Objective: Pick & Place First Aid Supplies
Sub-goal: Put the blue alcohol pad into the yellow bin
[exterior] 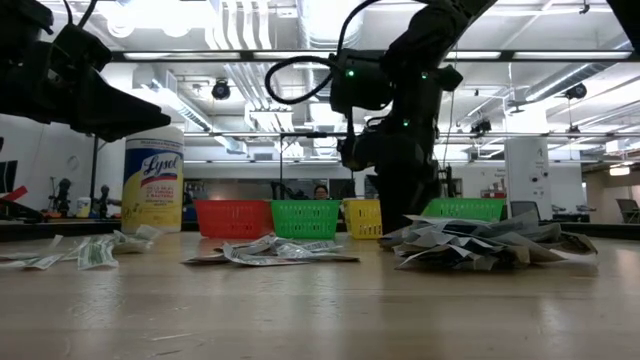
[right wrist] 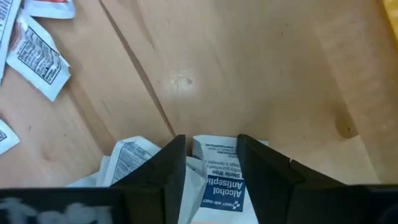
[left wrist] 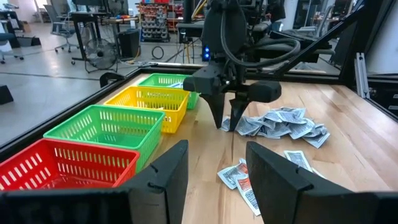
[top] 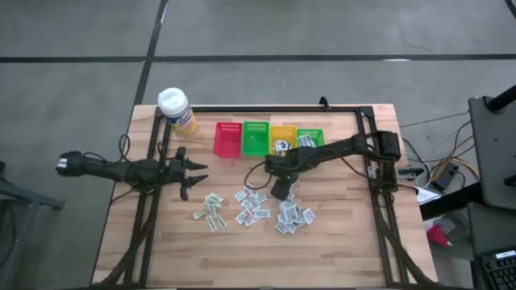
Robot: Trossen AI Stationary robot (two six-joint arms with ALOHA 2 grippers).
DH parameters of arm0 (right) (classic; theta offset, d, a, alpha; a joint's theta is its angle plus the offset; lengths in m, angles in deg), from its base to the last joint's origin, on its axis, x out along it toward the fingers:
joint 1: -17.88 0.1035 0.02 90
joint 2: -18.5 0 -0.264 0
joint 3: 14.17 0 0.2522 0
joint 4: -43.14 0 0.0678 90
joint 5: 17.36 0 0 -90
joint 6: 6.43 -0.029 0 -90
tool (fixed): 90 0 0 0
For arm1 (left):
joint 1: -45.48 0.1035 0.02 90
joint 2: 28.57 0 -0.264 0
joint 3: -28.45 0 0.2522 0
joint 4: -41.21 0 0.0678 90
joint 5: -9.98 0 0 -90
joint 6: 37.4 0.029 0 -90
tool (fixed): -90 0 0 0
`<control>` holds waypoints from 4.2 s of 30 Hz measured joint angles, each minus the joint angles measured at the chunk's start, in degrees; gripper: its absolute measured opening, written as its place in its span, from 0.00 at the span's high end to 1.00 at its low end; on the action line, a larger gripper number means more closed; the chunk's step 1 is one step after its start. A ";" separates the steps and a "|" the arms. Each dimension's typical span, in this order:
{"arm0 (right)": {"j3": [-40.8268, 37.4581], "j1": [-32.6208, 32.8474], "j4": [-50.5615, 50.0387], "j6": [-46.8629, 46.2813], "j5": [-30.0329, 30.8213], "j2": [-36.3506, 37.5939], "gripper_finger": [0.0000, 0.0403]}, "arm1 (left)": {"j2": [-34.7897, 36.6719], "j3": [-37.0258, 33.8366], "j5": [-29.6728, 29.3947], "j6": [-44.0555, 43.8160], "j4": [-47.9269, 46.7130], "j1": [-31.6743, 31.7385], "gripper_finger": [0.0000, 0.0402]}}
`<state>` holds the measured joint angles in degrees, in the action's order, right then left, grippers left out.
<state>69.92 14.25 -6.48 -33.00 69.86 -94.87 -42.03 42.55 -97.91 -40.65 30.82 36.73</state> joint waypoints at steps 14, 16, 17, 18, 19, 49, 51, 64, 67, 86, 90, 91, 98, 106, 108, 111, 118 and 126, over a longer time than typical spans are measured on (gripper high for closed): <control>1.83 0.01 -5.20 0.55 3.97 -1.11 0.95 | -0.78 0.00 0.00 0.00 -0.02 0.02 0.61; 2.15 -0.02 -5.55 0.66 4.07 -1.13 0.97 | -1.00 0.00 0.00 0.00 -0.02 0.00 0.61; 2.39 -0.01 -5.76 0.67 4.11 -1.13 0.97 | -1.08 0.00 0.00 0.00 -0.02 0.02 0.61; 2.62 -0.02 -5.90 0.68 4.14 -1.13 0.98 | -1.19 0.00 0.00 0.00 -0.02 0.00 0.61; 2.90 -0.02 -6.00 0.70 4.22 -1.14 0.98 | -1.31 0.00 0.00 -0.03 -0.02 0.01 0.61; 12.98 -0.15 -20.26 9.38 -13.57 0.60 0.98 | -1.70 0.00 0.00 -1.23 0.00 0.01 0.61; 13.72 -0.35 -17.42 11.97 -20.29 0.60 0.98 | -1.70 0.00 0.00 -1.59 -0.01 0.01 0.61; 14.53 -3.29 5.45 20.68 -66.38 0.66 0.98 | -1.70 0.00 0.00 -1.74 0.00 0.02 0.61; 14.53 -3.90 12.81 17.87 -68.05 0.66 0.98 | -1.70 0.00 0.00 -1.74 0.00 0.00 0.61; 19.79 -14.03 29.87 14.98 -37.04 0.73 0.98 | -1.70 0.00 -0.26 2.15 0.00 0.00 0.61; 19.79 -16.83 25.02 15.60 -30.60 0.73 0.98 | -1.70 0.00 -1.58 2.80 0.04 0.02 0.61; 19.79 -17.40 22.86 16.07 -28.93 0.73 0.98 | -1.70 0.00 -1.78 3.39 0.04 0.02 0.61; 19.79 -19.50 4.89 21.15 -12.81 1.99 0.98 | -1.70 0.00 -2.84 4.09 0.09 0.02 0.61; 19.73 -19.81 -9.07 25.38 0.30 5.02 0.98 | -1.70 0.00 -3.06 2.69 0.09 0.02 0.61; 19.49 -19.99 -11.00 26.30 0.47 5.06 0.98 | -1.70 0.00 -3.06 2.66 0.08 0.02 0.61; 17.72 -20.28 -11.18 27.82 0.49 4.88 0.98 | -1.70 0.00 -3.06 1.98 0.07 0.02 0.61; 11.47 -20.57 -6.04 30.03 0.42 4.82 0.98 | -1.70 0.00 -3.06 1.08 0.07 0.02 0.61; 6.43 -20.82 1.10 30.45 -0.06 4.77 0.98 | -1.70 0.00 -3.04 1.08 0.07 0.02 0.61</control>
<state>76.35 -6.57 -5.38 -2.55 69.80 -90.10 -43.73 42.55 -100.95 -39.57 30.89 36.75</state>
